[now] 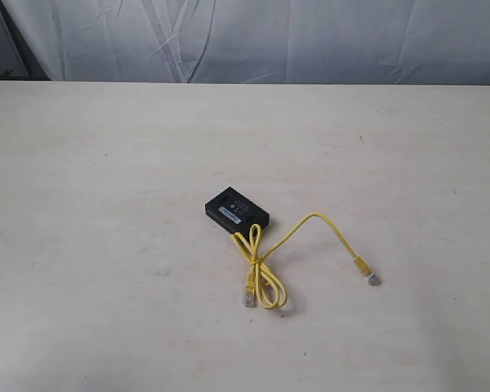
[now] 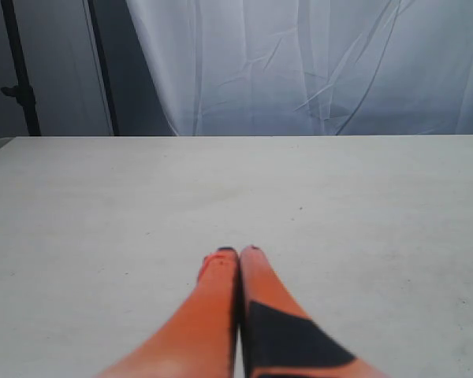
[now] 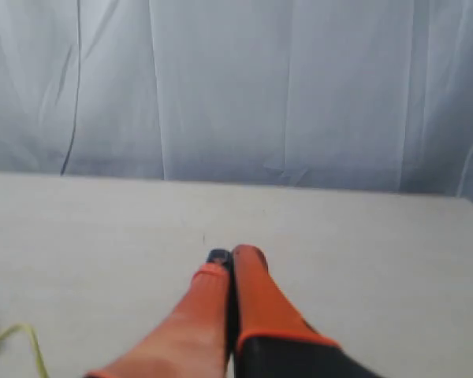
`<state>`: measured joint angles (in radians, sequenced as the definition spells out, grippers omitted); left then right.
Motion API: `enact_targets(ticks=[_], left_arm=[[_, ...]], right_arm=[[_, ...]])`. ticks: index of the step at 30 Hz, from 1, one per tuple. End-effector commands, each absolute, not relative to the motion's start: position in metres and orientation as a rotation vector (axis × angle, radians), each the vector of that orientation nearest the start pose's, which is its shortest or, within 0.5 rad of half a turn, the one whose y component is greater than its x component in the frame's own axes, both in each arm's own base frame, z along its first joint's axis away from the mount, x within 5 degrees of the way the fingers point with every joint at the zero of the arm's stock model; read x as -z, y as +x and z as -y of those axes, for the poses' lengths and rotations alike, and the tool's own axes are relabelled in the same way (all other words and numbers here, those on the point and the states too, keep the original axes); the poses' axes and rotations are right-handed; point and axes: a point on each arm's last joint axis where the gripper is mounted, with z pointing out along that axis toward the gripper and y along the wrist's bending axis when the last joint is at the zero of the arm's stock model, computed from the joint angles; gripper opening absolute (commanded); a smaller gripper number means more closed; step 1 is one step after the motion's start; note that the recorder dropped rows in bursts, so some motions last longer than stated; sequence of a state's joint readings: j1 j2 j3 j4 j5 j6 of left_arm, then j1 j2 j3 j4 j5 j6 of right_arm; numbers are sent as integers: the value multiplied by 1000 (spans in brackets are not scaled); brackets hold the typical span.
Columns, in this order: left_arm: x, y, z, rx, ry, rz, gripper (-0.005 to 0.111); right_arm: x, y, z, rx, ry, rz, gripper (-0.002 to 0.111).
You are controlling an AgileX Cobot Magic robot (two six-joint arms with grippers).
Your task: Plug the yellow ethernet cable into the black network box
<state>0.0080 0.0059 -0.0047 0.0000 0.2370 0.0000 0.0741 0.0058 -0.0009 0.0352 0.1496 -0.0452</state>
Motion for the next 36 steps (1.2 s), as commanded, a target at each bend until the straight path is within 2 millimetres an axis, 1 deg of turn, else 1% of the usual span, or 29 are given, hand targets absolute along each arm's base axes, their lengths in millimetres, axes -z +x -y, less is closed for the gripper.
enact_targets(ticks=[1,2,8,16,20,24,25,28,29,30,31,32,33,34,36], left_arm=[[-192,56,0,-1,-12,-1714,0],[-192,56,0,-1,-12,-1714,0],[-192,56,0,-6,-8,-1715,0],[-192,56,0,-6,-8,-1715,0],[-192,56,0,-6,-8,-1715,0],[-192,56,0,-6,-8,-1715,0],[-192,56,0,-6,-8,-1715,0],[-192,56,0,-6,-8,-1715,0],[-192,56,0,-6,-8,-1715,0],[-192,56,0,-6,-8,-1715,0],[-192,56,0,-6,-8,-1715,0],[-192,56,0,-6,-8,-1715,0],[-192,56,0,-6,-8,-1715,0],[-192,56,0,-6,-8,-1715,0],[-192,56,0,-6,-8,-1715,0]], right_arm=[[-221,55,-4,-51,-59,-1398,0],[-223,55,-4,-51,-57,-1374,0],[-224,54,-4,-51,-56,-1360,0],[-223,55,-4,-49,-58,-1375,0],[-238,55,-4,-49,-63,-1405,0],[-262,61,-5,-45,-69,-1446,0],[-268,64,-5,-45,-70,-1458,0],[-294,84,-6,-44,-73,-1519,0],[-299,89,-7,-44,-75,-1547,0],[-307,100,-8,-45,-81,-1635,0],[-311,105,-8,-45,-84,-1669,0],[-315,117,-9,-45,-91,-1773,0],[-315,123,-10,-45,-94,-1819,0],[-315,135,-11,-45,-99,-1899,0],[-311,149,-12,-46,-98,-1927,0]])
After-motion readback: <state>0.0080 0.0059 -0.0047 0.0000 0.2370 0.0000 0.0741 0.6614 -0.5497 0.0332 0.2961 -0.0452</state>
